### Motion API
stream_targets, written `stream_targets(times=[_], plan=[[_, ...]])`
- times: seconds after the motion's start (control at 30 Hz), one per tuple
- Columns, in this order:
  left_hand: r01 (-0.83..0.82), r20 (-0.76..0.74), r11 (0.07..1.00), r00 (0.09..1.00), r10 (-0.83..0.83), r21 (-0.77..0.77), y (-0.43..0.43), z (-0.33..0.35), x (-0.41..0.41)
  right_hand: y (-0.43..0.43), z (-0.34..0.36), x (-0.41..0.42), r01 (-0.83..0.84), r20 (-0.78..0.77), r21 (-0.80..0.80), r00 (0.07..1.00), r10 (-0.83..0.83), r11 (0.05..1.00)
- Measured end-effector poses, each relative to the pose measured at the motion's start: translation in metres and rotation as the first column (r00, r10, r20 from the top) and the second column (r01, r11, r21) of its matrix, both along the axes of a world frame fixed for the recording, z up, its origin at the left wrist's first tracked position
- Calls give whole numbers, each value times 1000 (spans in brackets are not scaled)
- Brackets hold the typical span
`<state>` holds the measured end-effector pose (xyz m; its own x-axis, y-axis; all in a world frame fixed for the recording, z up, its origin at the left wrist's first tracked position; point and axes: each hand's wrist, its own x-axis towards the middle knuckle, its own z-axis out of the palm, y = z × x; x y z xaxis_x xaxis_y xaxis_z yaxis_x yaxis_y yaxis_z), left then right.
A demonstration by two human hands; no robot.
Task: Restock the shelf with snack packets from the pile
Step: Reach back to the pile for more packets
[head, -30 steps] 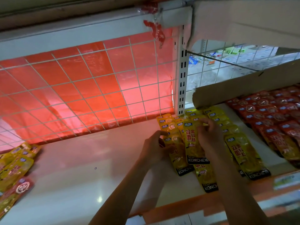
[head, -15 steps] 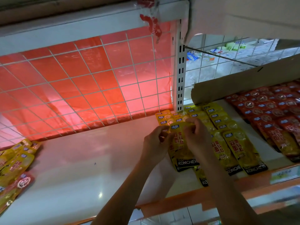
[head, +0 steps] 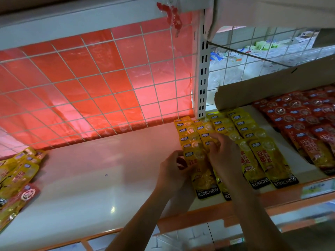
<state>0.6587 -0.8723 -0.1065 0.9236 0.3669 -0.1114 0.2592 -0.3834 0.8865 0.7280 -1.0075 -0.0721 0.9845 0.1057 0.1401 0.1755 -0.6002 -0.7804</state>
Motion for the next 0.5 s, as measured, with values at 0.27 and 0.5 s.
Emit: stream_targets(times=[0.27, 0.5], plan=[[-6, -37, 984, 999, 13, 179, -7, 8, 0, 7, 0, -1, -9, 0, -30, 1000, 9, 1000], [-89, 20, 932, 996, 88, 352, 7, 14, -2, 41, 4, -11, -83, 39, -95, 995, 87, 992]])
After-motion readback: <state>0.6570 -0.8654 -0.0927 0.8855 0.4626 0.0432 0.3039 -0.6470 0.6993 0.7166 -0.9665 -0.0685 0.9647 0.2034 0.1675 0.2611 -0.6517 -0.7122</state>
